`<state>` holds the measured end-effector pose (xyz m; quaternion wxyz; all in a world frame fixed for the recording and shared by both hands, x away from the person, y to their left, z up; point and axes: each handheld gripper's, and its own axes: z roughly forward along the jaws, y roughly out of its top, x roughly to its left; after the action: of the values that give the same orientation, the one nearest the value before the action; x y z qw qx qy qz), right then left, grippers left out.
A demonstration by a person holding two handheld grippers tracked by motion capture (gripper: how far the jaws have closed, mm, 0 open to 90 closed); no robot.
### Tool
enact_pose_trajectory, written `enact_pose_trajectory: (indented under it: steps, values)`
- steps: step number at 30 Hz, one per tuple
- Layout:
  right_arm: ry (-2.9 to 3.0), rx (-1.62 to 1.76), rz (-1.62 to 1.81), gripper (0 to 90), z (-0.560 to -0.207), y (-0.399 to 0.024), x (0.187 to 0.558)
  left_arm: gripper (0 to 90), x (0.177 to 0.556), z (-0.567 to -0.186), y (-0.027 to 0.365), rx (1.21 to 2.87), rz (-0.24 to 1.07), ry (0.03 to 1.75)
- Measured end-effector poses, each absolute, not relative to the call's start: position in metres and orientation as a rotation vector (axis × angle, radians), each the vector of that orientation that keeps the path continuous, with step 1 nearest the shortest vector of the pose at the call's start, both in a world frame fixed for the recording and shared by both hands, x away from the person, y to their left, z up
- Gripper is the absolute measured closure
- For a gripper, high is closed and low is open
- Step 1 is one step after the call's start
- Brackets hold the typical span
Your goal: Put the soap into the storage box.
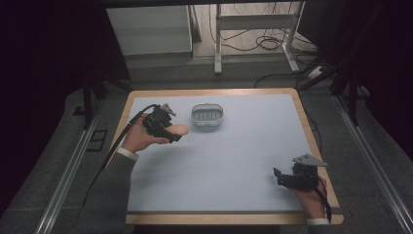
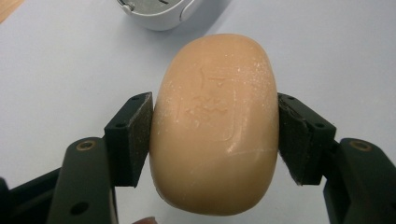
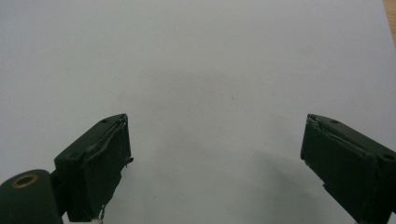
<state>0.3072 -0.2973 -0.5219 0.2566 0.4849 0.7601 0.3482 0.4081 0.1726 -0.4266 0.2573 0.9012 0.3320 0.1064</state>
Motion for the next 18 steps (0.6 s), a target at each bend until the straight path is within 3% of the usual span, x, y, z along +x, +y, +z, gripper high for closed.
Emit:
enact_pose_trajectory:
  steps: [18]
  values:
    - [2.062,1.316,0.946,8.2,-0.522,-0.298,0.307,33.9,0.423,-0.423,0.169,2.443,0.268,0.904]
